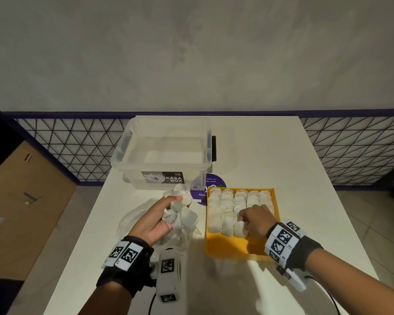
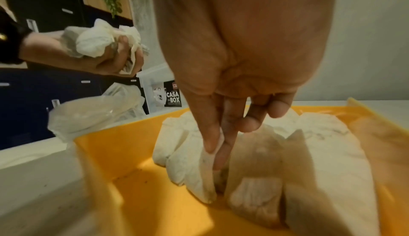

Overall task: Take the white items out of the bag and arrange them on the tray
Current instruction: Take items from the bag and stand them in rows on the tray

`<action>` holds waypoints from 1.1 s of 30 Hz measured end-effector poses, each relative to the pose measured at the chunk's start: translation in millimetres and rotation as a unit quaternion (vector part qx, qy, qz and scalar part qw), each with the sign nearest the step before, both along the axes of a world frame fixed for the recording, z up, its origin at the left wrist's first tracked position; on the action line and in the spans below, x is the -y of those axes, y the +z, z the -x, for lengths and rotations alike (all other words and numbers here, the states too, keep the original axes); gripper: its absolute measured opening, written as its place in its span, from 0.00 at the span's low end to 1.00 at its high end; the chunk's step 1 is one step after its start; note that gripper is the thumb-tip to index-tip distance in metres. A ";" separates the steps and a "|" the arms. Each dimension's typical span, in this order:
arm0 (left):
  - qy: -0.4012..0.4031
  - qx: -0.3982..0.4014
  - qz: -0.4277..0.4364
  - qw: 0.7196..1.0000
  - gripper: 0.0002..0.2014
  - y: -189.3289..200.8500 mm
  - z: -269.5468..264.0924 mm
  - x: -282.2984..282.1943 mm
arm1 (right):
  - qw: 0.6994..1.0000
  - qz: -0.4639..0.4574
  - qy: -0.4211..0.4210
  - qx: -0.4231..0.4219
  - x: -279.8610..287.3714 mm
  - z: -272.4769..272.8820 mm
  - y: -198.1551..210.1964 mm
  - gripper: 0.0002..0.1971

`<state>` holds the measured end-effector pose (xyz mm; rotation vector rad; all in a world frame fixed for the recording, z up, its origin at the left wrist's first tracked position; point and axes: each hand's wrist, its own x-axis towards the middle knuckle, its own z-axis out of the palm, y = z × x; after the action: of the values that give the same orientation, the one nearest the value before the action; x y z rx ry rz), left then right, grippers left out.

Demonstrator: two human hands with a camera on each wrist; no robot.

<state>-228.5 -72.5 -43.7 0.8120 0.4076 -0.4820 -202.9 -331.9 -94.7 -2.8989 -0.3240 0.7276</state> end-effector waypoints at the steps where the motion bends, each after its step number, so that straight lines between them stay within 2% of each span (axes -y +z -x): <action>1: -0.001 0.001 0.002 1.000 0.23 -0.4 -0.4 0.2 | 1.000 0.011 0.005 0.008 -0.1 -2.3 -2.9 0.09; 4: -0.006 0.004 0.006 1.000 0.32 -2.4 -1.6 0.5 | 0.998 0.048 0.020 0.033 -0.8 -5.6 -5.1 0.08; 6: -0.006 -0.001 0.013 1.000 0.34 -3.1 -1.8 1.5 | 0.994 0.081 0.047 0.061 -0.9 -6.8 -4.2 0.11; 10: -0.001 -0.002 0.037 0.999 0.23 0.4 -1.5 5.7 | 0.988 0.079 0.083 0.105 -4.4 -4.6 15.1 0.14; 13: 0.026 -0.016 0.049 0.998 0.11 5.6 -0.4 10.5 | 0.985 0.001 0.080 0.151 -12.7 -2.3 37.5 0.16; 15: 0.052 -0.031 0.057 0.997 0.10 6.8 0.0 12.8 | 0.975 -0.119 0.062 0.175 -25.5 0.4 55.6 0.13; 18: 0.075 -0.042 0.074 0.994 0.13 5.9 0.0 13.9 | 0.947 -0.298 0.031 0.117 -52.6 6.1 82.3 0.07; 20: 0.067 -0.036 0.090 0.993 0.14 6.5 0.8 13.6 | 0.934 -0.350 0.031 0.058 -69.2 7.6 89.4 0.10; 22: 0.060 -0.035 0.107 0.992 0.21 4.8 1.9 11.3 | 0.927 -0.372 0.036 0.005 -82.3 7.3 88.7 0.13; 25: 0.056 -0.033 0.103 0.993 0.18 3.4 3.0 8.2 | 0.918 -0.393 0.029 -0.035 -95.1 6.2 84.5 0.11; 28: 0.076 -0.032 0.087 0.993 0.21 3.2 5.1 5.9 | 0.907 -0.420 0.004 -0.037 -101.3 5.6 83.5 0.06; 30: 0.088 -0.034 0.086 0.992 0.27 0.6 6.6 1.9 | 0.895 -0.443 -0.019 -0.050 -101.6 5.0 82.0 0.06; 33: 0.092 -0.024 0.133 0.987 0.39 -6.0 8.7 -3.9 | 0.880 -0.469 -0.040 -0.060 -101.2 5.3 80.5 0.08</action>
<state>-237.2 -68.6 -49.7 0.5000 0.4477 -0.3736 -208.2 -230.7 -14.3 -1.9246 -0.3964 0.5194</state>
